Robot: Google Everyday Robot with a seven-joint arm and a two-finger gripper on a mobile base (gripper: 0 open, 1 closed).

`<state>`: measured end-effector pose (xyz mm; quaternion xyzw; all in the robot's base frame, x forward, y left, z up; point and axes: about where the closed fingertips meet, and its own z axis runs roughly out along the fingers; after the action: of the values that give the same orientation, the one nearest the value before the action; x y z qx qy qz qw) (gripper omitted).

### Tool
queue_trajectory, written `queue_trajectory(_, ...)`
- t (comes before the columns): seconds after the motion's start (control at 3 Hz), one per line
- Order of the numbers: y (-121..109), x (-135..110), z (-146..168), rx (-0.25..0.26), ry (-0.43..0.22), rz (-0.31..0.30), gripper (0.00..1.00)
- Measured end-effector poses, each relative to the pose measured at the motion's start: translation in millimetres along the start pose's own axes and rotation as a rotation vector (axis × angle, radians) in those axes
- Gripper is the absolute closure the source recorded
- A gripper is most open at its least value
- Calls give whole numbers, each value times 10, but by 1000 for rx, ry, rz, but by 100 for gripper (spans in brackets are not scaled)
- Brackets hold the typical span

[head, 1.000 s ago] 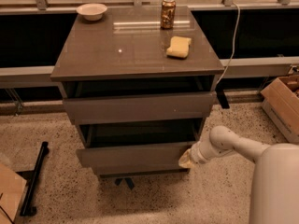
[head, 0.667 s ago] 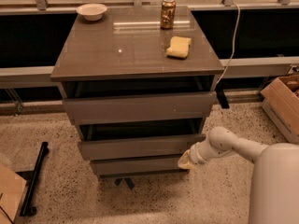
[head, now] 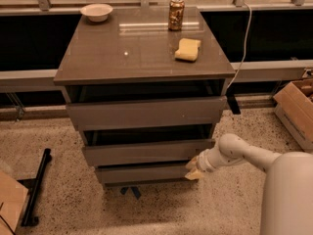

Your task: Close middle drawer

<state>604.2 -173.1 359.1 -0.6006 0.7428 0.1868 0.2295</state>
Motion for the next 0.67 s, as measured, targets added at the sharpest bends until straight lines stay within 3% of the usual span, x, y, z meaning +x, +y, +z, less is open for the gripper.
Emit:
queue_trajectory(0.33,-275,-99,-42,101,-40,0,1)
queue_trajectory(0.67,-528,-145,-105,166,-59,-11,0)
